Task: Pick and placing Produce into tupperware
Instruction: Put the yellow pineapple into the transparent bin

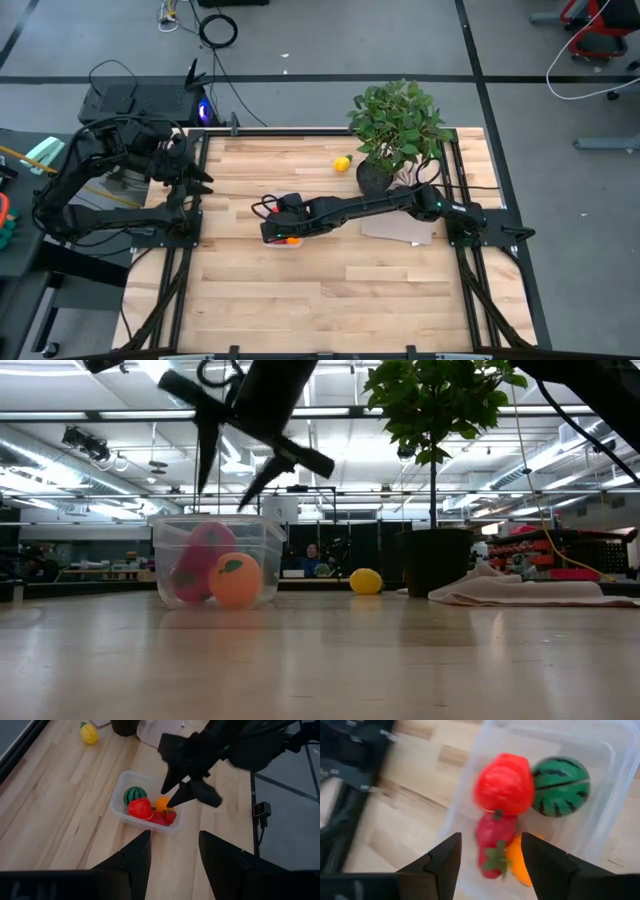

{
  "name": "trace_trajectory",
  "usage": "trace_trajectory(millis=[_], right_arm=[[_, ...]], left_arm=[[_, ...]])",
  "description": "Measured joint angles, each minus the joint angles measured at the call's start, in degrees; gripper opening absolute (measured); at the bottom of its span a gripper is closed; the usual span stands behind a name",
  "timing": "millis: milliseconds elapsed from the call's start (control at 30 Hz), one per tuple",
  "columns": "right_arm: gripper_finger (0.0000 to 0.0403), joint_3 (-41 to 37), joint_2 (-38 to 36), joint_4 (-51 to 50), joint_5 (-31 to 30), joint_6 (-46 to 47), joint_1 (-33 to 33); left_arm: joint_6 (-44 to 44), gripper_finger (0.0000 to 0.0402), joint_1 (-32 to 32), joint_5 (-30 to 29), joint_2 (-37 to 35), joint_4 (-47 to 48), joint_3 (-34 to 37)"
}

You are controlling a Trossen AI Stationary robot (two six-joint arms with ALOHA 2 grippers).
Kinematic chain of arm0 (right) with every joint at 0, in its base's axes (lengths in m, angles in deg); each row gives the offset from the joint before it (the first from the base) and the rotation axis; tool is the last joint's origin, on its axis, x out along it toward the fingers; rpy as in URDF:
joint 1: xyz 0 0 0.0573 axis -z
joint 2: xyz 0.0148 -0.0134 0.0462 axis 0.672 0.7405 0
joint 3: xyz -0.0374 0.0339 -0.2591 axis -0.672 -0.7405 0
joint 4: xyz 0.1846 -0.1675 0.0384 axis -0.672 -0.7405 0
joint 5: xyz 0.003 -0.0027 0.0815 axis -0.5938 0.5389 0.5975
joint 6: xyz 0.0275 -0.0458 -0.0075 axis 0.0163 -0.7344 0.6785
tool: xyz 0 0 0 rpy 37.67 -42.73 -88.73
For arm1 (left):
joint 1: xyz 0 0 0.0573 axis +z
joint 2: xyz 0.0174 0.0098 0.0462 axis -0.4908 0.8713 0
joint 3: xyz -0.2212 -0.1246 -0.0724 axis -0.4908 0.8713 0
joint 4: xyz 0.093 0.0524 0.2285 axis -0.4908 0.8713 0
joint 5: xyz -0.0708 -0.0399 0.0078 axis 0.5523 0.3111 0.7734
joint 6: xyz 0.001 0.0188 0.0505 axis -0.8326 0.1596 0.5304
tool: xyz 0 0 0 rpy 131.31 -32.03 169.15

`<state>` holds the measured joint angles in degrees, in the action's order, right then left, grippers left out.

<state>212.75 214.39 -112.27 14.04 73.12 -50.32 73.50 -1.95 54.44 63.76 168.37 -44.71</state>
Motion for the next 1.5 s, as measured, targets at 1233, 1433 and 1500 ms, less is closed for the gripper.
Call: trace_trajectory(millis=[1233,1433,1500], right_arm=[[0.0128,-7.81,-6.73,-32.77,-4.57,52.11,-38.22],[0.0104,-9.36,-6.73,-33.26,2.06,50.75,-39.97],[0.0092,-9.95,-6.69,-33.04,2.4,51.65,-40.95]], left_arm=[[-0.34,0.0172,0.01,-0.02,0.11,-1.4,0.02],[-0.39,0.0172,0.0,-0.06,0.11,-1.56,0.02],[-0.47,0.0172,0.02,-0.64,0.11,-2.68,0.02]])
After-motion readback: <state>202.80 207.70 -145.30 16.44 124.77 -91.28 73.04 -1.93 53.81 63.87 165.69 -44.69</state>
